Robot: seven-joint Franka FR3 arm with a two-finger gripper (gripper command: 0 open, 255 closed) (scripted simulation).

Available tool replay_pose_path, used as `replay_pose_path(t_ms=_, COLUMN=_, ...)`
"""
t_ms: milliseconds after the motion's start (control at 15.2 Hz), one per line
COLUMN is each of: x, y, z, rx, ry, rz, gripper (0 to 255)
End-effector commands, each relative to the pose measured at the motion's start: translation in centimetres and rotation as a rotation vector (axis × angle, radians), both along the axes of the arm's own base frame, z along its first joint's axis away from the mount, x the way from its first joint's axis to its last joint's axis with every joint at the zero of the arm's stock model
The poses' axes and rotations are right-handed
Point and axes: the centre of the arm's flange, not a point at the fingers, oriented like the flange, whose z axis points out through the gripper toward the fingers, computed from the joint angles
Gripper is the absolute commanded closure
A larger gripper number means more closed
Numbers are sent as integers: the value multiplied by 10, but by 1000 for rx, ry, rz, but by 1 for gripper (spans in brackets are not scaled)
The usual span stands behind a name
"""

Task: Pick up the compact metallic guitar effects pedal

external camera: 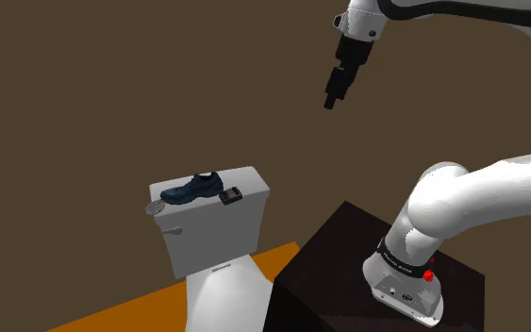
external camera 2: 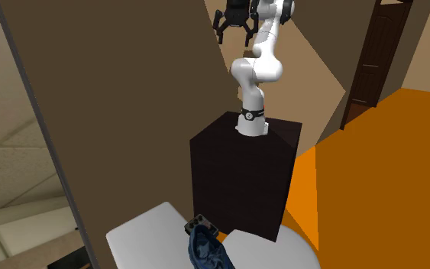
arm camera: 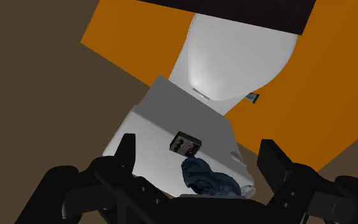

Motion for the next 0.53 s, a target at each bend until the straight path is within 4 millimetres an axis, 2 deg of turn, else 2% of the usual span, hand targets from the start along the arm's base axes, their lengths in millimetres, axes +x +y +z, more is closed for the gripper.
replay_pose_path(t_ms=0, x=0, y=0, z=0, rx=0, ry=0, rz=0, gripper=0)
replay_pose_path(t_ms=462, x=76, y=-33, z=-56, rx=-14, ry=82, rz=234, gripper=0)
